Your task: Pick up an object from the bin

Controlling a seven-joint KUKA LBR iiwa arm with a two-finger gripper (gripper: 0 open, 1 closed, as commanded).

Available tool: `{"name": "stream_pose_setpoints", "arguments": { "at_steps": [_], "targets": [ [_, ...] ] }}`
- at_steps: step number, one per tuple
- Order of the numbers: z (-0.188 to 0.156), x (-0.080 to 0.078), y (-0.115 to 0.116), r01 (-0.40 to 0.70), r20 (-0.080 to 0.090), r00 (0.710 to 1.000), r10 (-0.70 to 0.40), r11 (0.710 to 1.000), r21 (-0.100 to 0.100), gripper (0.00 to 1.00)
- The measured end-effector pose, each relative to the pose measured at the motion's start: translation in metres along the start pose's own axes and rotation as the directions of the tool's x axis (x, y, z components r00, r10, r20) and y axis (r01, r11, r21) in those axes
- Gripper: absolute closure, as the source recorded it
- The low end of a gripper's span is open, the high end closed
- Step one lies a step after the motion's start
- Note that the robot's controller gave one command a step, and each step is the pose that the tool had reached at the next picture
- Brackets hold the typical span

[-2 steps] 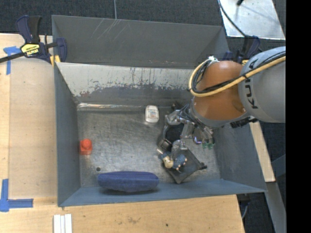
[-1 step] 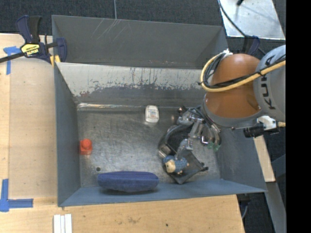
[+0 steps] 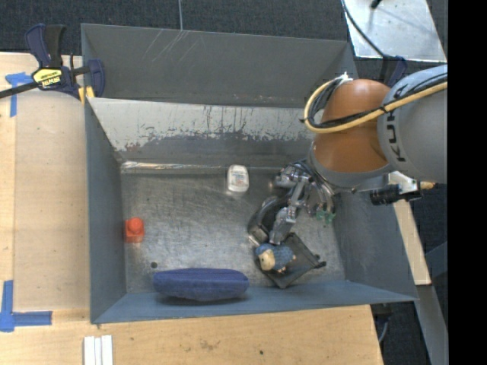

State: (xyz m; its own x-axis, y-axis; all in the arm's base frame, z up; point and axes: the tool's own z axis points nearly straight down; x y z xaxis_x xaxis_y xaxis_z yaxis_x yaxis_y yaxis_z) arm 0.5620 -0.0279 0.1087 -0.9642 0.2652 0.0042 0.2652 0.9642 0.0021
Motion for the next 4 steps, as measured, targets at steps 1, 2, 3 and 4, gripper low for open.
{"name": "stream_pose_setpoints", "arguments": {
  "at_steps": [1,2,3,4],
  "targets": [
    [-0.021,-0.039,0.0,0.197,0.012,0.98,-0.197,0.98,0.003,0.0],
    [-0.006,-0.051,-0.006,0.133,0.003,0.991,-0.133,0.991,0.0,0.0],
    [-0.037,-0.022,-0.017,0.57,0.005,0.822,-0.57,0.822,0.006,0.0],
    [0.023,-0.037,-0.012,0.514,0.0,0.858,-0.514,0.858,0.007,0.0]
  ]
}}
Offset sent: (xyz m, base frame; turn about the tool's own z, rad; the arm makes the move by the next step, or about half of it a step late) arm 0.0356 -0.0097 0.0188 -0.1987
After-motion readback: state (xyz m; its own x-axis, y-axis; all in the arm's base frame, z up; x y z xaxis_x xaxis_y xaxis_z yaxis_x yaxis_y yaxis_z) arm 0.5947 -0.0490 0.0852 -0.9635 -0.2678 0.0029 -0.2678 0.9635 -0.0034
